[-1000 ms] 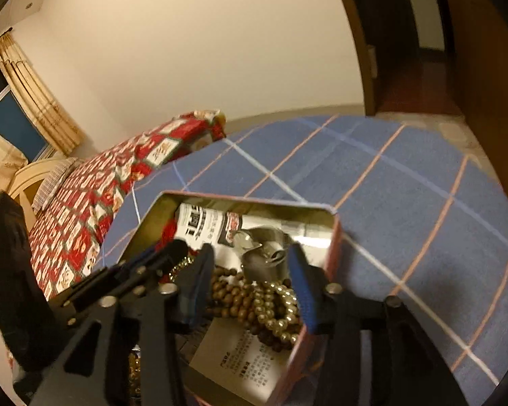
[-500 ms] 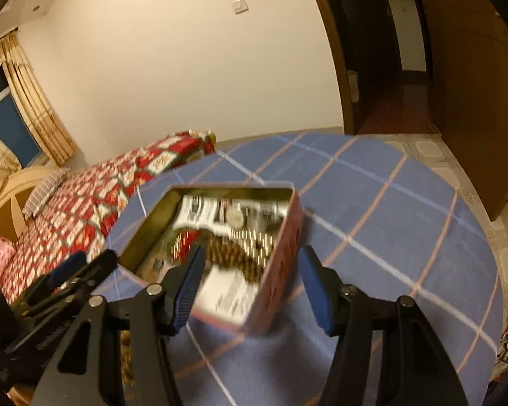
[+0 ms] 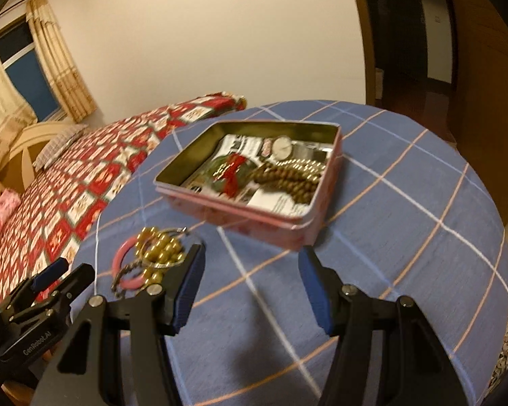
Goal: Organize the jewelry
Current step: 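Move both open grippers back toward the remaining jewelry, then grasp the dark grey bead bracelet with the left gripper while the right opens around the silver bangle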
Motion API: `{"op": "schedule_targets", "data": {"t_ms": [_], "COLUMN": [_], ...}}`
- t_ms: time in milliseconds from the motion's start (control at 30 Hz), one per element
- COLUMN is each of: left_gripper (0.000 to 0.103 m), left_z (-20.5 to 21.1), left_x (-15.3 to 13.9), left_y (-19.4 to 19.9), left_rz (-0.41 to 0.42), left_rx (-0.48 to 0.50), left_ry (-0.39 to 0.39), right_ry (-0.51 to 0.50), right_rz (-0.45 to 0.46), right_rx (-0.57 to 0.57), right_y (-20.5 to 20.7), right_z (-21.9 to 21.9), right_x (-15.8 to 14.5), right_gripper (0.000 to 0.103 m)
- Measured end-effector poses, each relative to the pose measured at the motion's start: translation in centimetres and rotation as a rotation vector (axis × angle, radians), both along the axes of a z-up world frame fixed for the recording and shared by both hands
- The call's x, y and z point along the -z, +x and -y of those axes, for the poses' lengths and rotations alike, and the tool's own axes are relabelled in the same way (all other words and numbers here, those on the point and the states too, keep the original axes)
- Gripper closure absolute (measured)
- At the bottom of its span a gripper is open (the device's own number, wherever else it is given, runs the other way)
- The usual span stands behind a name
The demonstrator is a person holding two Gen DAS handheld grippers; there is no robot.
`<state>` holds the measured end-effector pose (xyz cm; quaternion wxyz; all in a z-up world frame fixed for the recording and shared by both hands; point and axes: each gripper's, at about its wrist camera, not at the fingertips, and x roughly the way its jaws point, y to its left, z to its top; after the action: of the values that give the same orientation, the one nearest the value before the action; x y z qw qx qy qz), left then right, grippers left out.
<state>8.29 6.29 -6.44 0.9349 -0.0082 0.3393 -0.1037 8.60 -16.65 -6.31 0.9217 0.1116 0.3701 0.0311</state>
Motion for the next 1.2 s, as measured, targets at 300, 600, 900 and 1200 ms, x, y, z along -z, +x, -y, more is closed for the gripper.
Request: {"op": "schedule_targets", "data": {"t_ms": [300,600,900,1200], "left_gripper": [0.029,0.029,0.029,0.029], "left_z": [-0.7,-2.8,-4.7,-4.2], "left_x": [0.5,0.5,1.3,1.7], "left_y": [-0.8,-0.3,0.5,0.8], "left_rz": [0.003,0.011,-0.012,-0.019], "left_rx": [-0.001,-0.049,-0.085,-0.052], "left_ry": [0.006,0.023,0.008,-0.019], "right_ry": [0.039,0.077,-0.069,0.02], "right_rz": [-0.049,-0.124,-0.173,-0.13], "right_rx": [-0.079,-0.167,-0.217,-0.215], "right_y": [-0.1,5.2,7.9,6.7], "right_z": [-2.1,-5.3,-9.5,-6.9], "right_x": [1.2,2.6,4.3,3.6], "right_gripper": [0.039,0.014,0.014,0.03]}}
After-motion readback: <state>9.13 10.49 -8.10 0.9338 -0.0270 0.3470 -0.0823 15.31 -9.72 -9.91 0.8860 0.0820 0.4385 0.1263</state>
